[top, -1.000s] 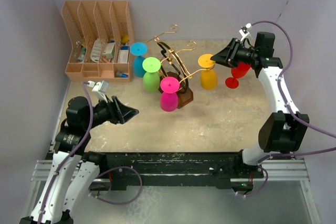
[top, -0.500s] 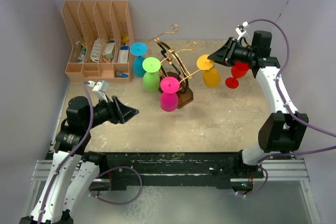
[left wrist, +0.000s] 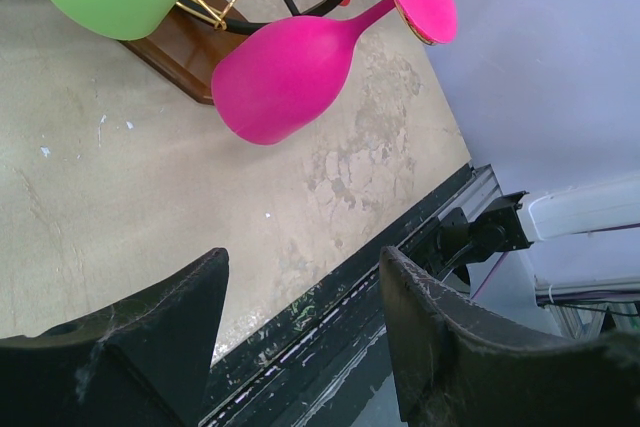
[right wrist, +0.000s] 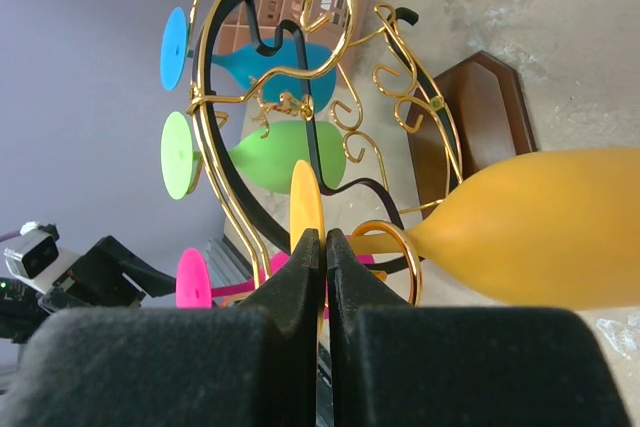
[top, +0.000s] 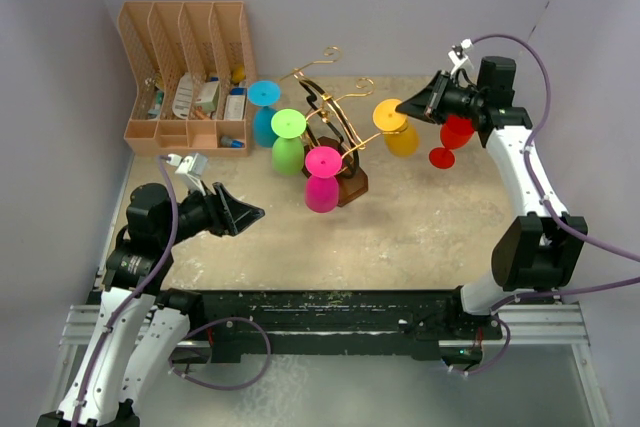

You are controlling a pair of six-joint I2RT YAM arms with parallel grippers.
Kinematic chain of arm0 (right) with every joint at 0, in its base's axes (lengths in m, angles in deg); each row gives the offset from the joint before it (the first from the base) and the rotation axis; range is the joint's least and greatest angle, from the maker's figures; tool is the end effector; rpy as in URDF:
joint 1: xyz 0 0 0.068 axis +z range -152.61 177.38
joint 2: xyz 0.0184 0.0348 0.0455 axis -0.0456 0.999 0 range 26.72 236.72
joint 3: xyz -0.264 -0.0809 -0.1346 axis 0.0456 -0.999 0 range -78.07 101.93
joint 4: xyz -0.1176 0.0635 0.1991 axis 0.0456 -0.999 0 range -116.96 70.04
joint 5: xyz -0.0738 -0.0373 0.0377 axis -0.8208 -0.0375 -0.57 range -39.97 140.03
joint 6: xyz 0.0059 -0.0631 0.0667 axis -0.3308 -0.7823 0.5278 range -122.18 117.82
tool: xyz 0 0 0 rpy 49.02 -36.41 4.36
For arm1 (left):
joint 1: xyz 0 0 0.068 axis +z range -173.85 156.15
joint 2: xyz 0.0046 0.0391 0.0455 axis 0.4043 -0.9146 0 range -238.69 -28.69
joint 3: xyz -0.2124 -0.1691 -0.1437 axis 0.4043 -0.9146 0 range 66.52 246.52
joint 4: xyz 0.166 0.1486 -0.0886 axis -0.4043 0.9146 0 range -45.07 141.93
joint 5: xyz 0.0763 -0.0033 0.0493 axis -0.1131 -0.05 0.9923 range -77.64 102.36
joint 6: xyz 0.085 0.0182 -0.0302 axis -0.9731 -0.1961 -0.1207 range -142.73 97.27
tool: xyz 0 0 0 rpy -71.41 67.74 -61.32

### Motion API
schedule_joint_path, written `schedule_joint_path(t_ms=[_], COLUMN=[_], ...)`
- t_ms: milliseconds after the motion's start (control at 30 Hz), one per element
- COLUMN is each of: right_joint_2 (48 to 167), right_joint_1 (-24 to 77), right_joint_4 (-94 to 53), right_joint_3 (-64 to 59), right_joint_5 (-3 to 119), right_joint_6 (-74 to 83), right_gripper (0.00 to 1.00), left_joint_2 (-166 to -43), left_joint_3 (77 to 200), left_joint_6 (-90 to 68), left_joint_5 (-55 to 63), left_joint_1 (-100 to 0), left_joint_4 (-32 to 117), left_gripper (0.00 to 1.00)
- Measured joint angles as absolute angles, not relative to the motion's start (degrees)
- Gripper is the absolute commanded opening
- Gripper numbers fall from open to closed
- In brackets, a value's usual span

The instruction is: Take the wine glass off the wine glass rack

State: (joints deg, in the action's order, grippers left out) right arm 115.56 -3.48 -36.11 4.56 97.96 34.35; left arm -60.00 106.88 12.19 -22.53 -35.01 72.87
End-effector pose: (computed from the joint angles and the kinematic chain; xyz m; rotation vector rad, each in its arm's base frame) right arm 0.3613 0.0559 0.3992 0.0748 2.0206 1.2175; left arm 0.0967 -0.0672 0.3173 0.0272 1.9982 -1.1094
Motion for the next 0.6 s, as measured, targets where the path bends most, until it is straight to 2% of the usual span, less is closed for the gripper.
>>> schedule_joint_path(t_ms=[600], right_joint_2=[110.18], right_joint_1=[-6.74], right_joint_4=[-32.96], right_joint_3=[-0.12], right_joint_5=[94.35], right_joint_6=[38.42], right_gripper=[0.00], left_joint_2=[-60.57], left_joint_3=[106.88], left_joint_6=[12.19], left_joint_5=[-22.53], left_joint_1=[-35.01], left_joint_4=[72.85], left_gripper=[0.65])
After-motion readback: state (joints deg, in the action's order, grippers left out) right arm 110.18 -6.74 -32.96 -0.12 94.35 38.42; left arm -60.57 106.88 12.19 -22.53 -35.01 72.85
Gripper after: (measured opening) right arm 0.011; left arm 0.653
